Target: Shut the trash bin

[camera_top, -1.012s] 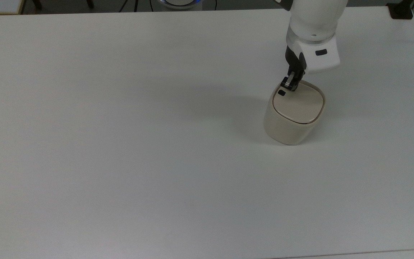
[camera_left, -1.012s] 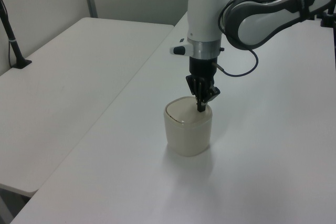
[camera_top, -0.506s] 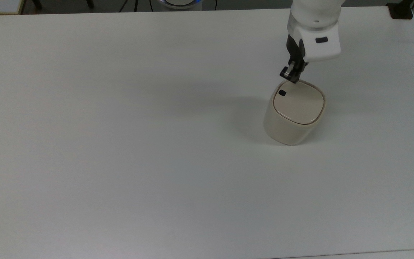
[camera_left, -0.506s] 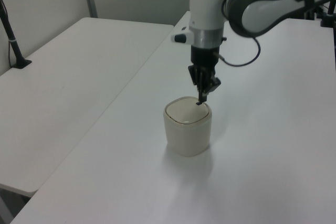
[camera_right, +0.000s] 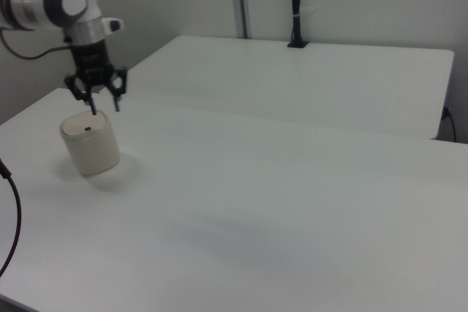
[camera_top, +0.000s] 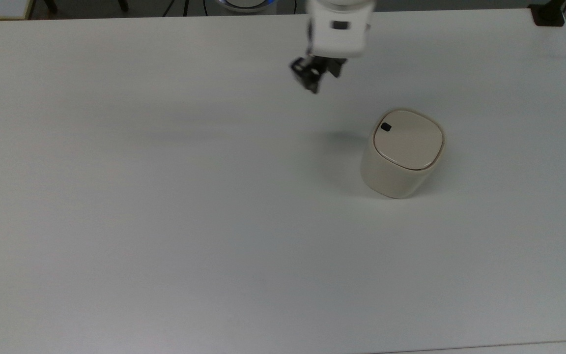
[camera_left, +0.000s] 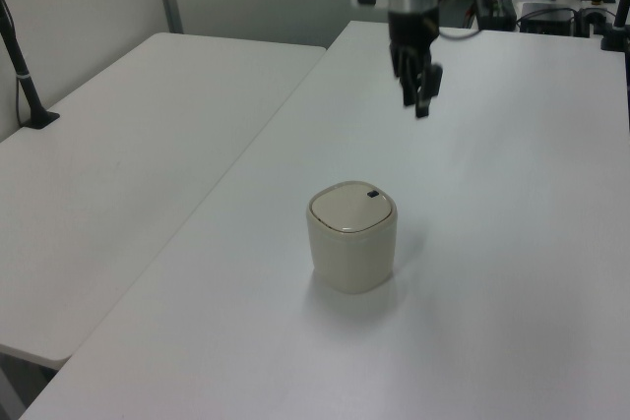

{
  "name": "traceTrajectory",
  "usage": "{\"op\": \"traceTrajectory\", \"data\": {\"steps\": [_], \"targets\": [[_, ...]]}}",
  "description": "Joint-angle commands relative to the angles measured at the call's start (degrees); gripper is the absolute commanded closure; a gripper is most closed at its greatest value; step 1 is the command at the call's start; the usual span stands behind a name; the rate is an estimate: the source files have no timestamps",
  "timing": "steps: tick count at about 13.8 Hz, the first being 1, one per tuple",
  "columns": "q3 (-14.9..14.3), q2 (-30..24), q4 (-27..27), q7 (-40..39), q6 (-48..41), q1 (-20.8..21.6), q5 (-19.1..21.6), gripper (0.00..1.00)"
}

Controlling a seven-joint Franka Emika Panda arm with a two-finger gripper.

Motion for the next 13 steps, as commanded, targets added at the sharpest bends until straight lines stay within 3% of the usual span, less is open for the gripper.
{"op": "traceTrajectory", "data": {"steps": [1,8,13], "targets": [[-2.3,-4.6,-1.2,4.1,-3.6,-5.4,-1.1,0.0],[-5.7,-5.9,-1.0,39.7,-2.1,-9.5,-7.3,0.0],[-5.8,-5.6,-1.0,39.9,-0.7,-10.1,-7.2,0.0]]}}
